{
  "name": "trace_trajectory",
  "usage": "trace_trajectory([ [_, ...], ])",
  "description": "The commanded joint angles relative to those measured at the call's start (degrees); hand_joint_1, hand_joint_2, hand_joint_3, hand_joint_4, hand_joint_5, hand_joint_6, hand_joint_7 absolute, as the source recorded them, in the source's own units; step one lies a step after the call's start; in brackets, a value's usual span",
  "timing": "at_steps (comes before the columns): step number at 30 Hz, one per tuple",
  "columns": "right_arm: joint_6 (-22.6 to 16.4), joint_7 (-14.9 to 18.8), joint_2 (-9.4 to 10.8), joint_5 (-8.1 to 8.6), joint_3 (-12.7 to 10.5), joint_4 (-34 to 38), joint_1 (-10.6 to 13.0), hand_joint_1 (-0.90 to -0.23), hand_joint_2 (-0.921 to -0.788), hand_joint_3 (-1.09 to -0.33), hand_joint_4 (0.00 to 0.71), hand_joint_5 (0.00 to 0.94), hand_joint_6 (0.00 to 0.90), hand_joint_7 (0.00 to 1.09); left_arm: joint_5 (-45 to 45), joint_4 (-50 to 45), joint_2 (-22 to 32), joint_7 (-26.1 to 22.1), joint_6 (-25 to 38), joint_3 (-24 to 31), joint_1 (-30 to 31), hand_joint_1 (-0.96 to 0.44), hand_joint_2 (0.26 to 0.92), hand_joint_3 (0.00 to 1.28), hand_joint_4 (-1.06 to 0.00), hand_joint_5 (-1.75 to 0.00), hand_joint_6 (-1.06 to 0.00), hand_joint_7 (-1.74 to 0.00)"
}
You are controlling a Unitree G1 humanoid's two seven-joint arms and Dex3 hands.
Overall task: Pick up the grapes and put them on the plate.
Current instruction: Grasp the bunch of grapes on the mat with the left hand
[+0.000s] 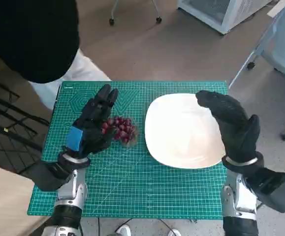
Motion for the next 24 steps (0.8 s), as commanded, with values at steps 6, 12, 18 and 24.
trace_trajectory([
  [6, 0.5, 0.4, -0.4, 0.10, -0.2, 0.8, 0.3, -0.487, -0.921, -0.601, 0.256, 0.001, 0.000, 0.52, 0.3, 0.3, -0.1, 0.1, -0.7, -0.2, -0.8, -0.32, 0.921, 0.40, -0.23, 0.00, -0.32, 0.00],
  [12, 0.4, 0.4, -0.6, -0.11, -0.2, 0.6, 0.3, -0.492, -0.921, -0.600, 0.256, 0.001, 0.000, 0.52, 0.4, 0.4, 0.0, 0.2, -0.7, -0.2, -0.8, -0.32, 0.921, 0.40, -0.23, 0.00, -0.32, 0.00],
  [18, 0.4, 0.3, -0.6, -0.37, -0.2, 0.4, 0.4, -0.493, -0.921, -0.599, 0.257, 0.001, 0.000, 0.52, 0.6, 0.2, 0.0, 0.3, -0.8, -0.3, -0.7, -0.32, 0.921, 0.40, -0.23, 0.00, -0.32, 0.00],
  [24, 0.4, 0.0, -0.6, -0.61, 0.0, 0.0, 0.6, -0.492, -0.921, -0.599, 0.261, 0.003, 0.000, 0.52, 0.7, -0.1, 0.0, 0.4, -0.9, -0.4, -0.5, -0.32, 0.921, 0.40, -0.23, 0.00, -0.32, 0.00],
])
